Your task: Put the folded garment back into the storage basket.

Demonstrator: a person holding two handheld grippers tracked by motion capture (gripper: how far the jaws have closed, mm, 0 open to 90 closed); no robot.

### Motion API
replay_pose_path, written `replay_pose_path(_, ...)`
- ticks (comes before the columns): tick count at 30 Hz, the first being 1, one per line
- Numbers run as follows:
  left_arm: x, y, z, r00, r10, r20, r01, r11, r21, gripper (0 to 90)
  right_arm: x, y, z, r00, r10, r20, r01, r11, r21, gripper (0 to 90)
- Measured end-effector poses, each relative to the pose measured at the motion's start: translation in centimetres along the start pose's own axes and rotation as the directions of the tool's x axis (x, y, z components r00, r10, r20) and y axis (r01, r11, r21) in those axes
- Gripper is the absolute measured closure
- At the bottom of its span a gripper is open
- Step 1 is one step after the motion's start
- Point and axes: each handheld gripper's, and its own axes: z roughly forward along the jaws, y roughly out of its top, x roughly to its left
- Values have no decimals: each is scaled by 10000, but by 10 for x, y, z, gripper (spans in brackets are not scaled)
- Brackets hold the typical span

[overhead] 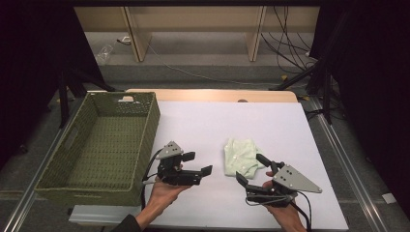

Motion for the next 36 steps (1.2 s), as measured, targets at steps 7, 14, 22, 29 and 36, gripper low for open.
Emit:
replay_pose_path(7, 1, 3, 20, 9995, 26, -321, -12, 9990, 437, 160, -1, 0, 0, 10000, 12, -3, -12, 10000, 29, 165)
replay_pose_path(14, 9, 6, 42, 9993, -348, -109, 358, 9930, 1126, 160, 0, 0, -1, 10000, 22, -21, -22, 10000, 12, 165)
replay_pose_path(22, 14, 10, 61, 9981, -617, -54, 617, 9836, 1693, 160, -1, 0, -1, 10000, 4, -29, -4, 10000, 27, 165)
replay_pose_path(29, 21, 12, 79, 9924, -1227, -33, 1205, 9688, 2166, 168, -1, 0, -1, 10000, 21, -28, -20, 10000, 24, 165)
replay_pose_path(36, 25, 14, 90, 9880, -1544, 17, 1494, 9588, 2415, 172, -1, 0, -2, 10000, 49, -30, -49, 10000, 13, 165)
